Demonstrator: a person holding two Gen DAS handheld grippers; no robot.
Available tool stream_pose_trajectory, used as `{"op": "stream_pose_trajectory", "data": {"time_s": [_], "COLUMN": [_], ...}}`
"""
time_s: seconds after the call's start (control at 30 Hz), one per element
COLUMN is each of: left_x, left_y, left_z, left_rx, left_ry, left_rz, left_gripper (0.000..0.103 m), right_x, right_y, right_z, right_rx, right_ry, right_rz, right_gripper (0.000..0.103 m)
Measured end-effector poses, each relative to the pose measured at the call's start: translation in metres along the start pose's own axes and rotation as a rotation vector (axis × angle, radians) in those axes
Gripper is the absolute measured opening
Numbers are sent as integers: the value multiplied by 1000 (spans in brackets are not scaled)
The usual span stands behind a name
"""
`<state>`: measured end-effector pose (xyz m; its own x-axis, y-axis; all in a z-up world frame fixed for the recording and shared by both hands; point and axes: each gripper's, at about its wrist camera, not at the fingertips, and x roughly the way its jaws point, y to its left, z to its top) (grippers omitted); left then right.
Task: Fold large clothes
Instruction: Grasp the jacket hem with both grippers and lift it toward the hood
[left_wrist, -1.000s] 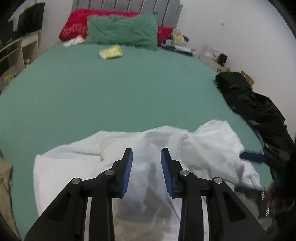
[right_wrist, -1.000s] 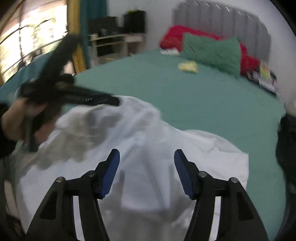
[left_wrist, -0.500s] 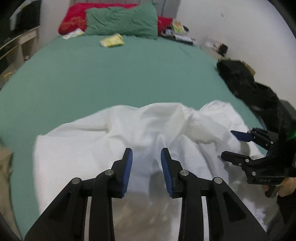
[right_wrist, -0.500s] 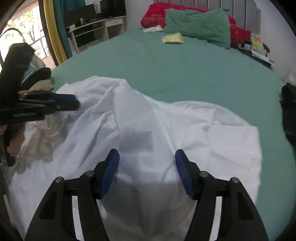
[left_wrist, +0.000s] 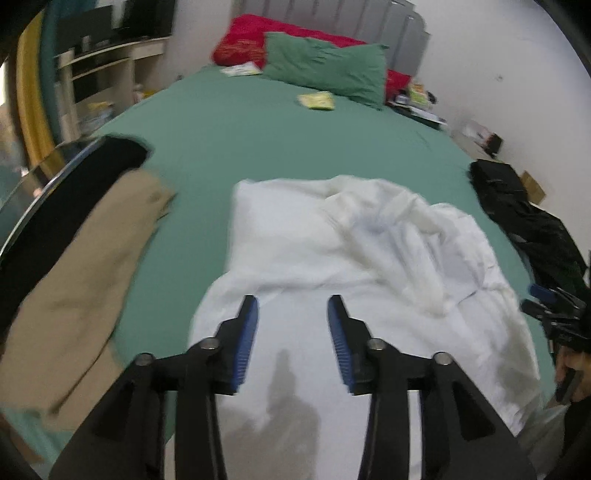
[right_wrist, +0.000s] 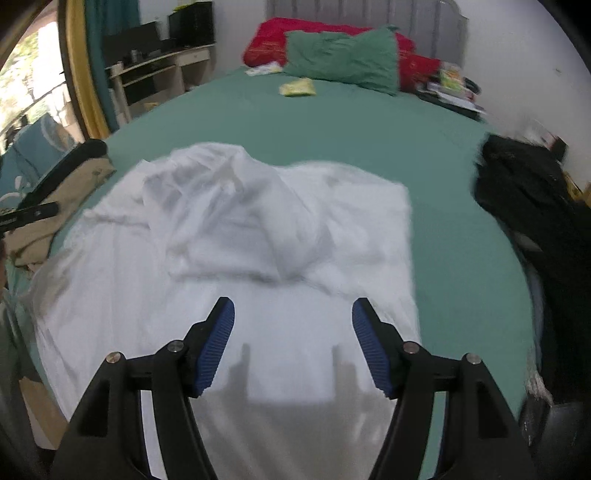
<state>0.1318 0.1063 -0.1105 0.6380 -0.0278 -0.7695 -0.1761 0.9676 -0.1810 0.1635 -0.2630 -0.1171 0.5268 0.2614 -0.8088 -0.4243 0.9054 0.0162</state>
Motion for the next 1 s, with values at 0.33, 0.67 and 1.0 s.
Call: {"op": "stream_pose_trajectory", "data": {"time_s": [0.33, 0.67, 1.0], "left_x": [-12, -3, -14], "left_y": [54, 39, 31], "left_z": [-84, -109, -121], "left_rx": [-99, -49, -27], "left_ry": [107, 205, 235], "left_rz": [116, 159, 57], "left_gripper": [63, 64, 7], "right_x": [-14, -10, -23], "right_y": [-54, -57, -41], "right_z": [-87, -127, -149], "right_rx": [204, 289, 351], "right_ry": [126, 186, 203], "right_rz": [-66, -14, 83], "right_gripper": [68, 68, 8]}}
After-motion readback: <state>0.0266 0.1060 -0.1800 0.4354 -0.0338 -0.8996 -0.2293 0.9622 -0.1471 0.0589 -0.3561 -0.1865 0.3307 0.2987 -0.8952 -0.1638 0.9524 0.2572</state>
